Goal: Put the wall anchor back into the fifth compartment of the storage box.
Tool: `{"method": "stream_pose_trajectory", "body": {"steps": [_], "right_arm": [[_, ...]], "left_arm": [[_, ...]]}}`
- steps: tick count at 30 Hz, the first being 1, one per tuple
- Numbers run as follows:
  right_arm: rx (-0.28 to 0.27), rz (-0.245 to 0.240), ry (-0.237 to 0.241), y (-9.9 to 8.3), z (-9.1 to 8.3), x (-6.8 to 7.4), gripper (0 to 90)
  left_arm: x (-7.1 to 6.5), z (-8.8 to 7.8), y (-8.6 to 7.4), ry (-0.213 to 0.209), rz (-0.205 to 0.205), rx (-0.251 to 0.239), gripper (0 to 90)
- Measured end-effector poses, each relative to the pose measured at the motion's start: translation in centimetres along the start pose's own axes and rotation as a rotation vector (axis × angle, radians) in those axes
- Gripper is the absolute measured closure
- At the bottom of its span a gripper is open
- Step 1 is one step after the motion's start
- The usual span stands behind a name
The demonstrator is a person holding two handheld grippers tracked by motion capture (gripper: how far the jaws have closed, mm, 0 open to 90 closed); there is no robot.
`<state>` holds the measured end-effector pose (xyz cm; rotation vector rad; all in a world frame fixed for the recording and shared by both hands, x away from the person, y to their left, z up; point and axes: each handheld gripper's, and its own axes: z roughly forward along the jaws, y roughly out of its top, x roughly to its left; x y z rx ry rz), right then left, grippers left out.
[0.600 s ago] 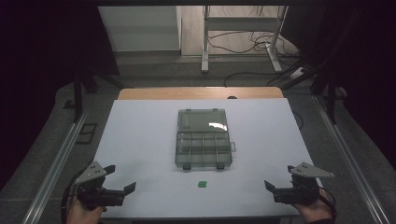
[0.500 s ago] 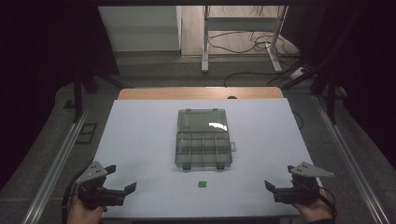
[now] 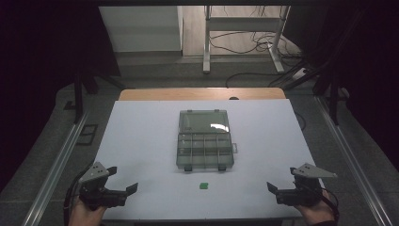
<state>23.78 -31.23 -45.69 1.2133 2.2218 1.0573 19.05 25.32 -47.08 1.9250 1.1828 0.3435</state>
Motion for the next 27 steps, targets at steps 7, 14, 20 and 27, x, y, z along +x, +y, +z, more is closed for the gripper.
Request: {"method": "stream_pose_trajectory", "body": {"steps": [7, 14, 20, 27], "right_arm": [[-0.004, 0.012, -0.005, 0.0, 0.0, -0.1, 0.0], [-0.016, 0.009, -0.003, -0.1, -0.1, -0.1, 0.0], [-0.018, 0.010, 0.006, 0.0, -0.2, -0.1, 0.0], [-0.003, 0.031, 0.007, 0.0, -0.4, -0.3, 0.0]], "left_arm": [[0.1, -0.1, 0.1, -0.007, -0.013, -0.011, 0.0], [-0.1, 0.0, 0.4, -0.020, -0.013, -0.005, 0.0], [-0.1, 0.3, 0.8, -0.037, -0.021, -0.010, 0.0], [-0.8, 1.3, 1.4, -0.051, -0.004, 0.011, 0.0]]}}
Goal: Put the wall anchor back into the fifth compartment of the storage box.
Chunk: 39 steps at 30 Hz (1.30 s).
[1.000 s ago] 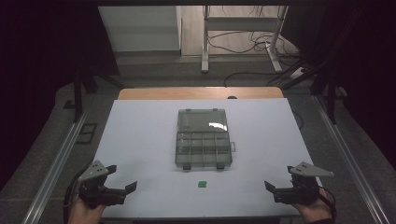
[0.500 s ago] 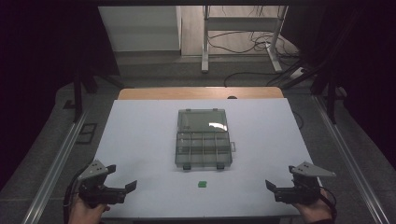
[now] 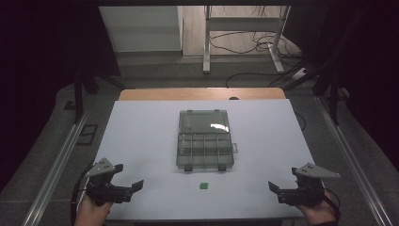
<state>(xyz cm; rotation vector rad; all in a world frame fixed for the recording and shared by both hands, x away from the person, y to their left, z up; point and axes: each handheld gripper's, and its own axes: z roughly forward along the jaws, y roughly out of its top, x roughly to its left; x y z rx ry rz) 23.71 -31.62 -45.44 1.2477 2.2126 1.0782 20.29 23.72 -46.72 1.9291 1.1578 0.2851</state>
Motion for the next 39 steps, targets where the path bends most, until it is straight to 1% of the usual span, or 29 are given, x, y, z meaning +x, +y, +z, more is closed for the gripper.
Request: {"method": "stream_pose_trajectory", "body": {"steps": [2, 5, 11, 26, 30, 39], "right_arm": [[0.002, 0.004, 0.003, 0.0, -0.1, -0.1, 0.0], [0.000, -0.003, 0.001, 0.0, -0.1, 0.0, 0.0], [0.006, -0.014, 0.003, 0.0, -0.1, 0.0, 0.0], [0.015, -0.021, 0.006, 0.0, 0.2, 0.1, 0.0], [0.015, -0.022, 0.006, 0.0, 0.2, 0.1, 0.0], [0.021, -0.024, 0.007, 0.0, 0.3, 0.2, 0.0]], "left_arm": [[-0.2, 0.3, 0.2, -0.006, 0.008, 0.002, 0.0], [-0.5, 0.6, 0.5, -0.008, 0.018, 0.009, 0.0], [-0.7, 1.2, 1.0, -0.018, 0.009, 0.014, 0.0], [-1.4, 2.9, 2.1, -0.036, 0.022, 0.030, 0.1], [-1.6, 3.5, 2.4, -0.056, 0.021, 0.039, 0.1], [-2.2, 4.8, 3.1, -0.079, 0.031, 0.062, 0.1]]}}
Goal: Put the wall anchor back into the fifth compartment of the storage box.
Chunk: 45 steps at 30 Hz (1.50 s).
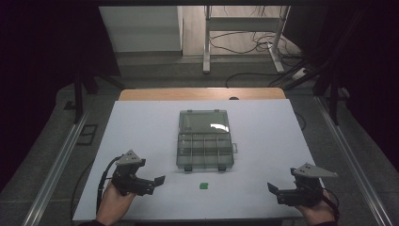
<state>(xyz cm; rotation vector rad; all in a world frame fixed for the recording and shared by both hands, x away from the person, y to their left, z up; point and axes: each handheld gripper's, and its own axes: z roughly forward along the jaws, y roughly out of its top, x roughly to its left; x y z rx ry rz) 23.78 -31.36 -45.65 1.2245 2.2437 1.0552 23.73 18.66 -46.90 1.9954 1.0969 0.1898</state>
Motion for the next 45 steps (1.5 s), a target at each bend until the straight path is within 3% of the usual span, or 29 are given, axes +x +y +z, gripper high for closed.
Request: {"method": "stream_pose_trajectory", "body": {"steps": [5, 10, 18, 29, 45], "right_arm": [[0.002, -0.003, 0.000, 0.0, 0.0, 0.0, 0.0], [0.005, -0.002, 0.001, 0.0, 0.0, 0.0, 0.0], [0.009, -0.005, 0.003, 0.0, 0.1, 0.0, 0.0], [0.026, -0.003, 0.010, 0.0, 0.2, 0.0, 0.0], [0.041, -0.008, 0.017, -0.1, 0.3, 0.0, 0.0]], "left_arm": [[-0.4, 0.9, 0.5, -0.021, 0.007, 0.016, 0.0], [-0.7, 1.7, 0.9, -0.073, 0.016, 0.025, 0.1], [-1.3, 3.0, 1.4, -0.089, 0.059, 0.071, 4.2], [-2.6, 5.3, 2.5, -0.159, 0.135, 0.113, 21.8], [-4.2, 8.9, 3.6, -0.197, 0.171, 0.188, 58.0]]}}
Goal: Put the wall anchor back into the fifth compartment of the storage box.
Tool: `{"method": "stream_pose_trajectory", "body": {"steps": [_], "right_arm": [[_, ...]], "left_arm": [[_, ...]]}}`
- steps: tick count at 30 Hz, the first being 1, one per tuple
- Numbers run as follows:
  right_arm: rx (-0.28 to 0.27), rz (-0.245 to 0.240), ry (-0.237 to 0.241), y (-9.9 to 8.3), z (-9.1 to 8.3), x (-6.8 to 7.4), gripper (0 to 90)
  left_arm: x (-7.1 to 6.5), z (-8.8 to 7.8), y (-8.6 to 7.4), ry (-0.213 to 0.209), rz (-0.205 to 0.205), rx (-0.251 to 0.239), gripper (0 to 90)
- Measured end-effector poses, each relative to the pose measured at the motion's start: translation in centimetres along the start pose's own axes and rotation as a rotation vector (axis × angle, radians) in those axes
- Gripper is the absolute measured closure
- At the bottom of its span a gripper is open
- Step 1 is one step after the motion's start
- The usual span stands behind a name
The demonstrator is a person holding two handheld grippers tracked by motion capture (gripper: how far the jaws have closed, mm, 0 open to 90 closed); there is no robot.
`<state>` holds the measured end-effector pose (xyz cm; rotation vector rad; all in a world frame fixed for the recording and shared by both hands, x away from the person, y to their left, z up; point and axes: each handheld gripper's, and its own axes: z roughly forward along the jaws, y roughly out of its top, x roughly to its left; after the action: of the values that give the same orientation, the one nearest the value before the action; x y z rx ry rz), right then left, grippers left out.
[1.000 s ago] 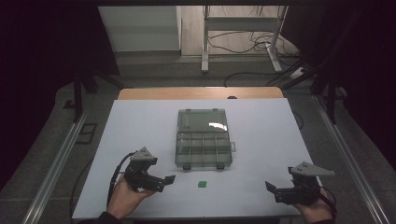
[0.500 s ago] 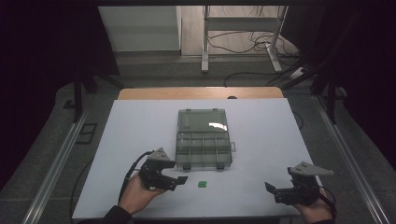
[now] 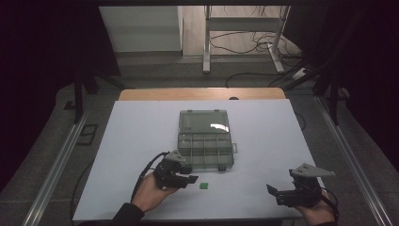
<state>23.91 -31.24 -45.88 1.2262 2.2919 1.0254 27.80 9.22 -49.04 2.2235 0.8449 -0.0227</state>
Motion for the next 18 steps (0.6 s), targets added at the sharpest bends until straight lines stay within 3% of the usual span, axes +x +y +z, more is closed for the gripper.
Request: {"method": "stream_pose_trajectory", "body": {"steps": [6, 18], "right_arm": [[0.002, -0.002, 0.002, 0.0, 0.0, 0.0, 0.0], [0.016, -0.010, 0.011, 0.0, 0.1, 0.1, 0.0]], "left_arm": [[-0.2, 1.4, 0.4, -0.018, 0.006, 0.024, 67.1], [-0.8, 3.8, 0.8, -0.004, 0.052, 0.084, 77.5]]}}
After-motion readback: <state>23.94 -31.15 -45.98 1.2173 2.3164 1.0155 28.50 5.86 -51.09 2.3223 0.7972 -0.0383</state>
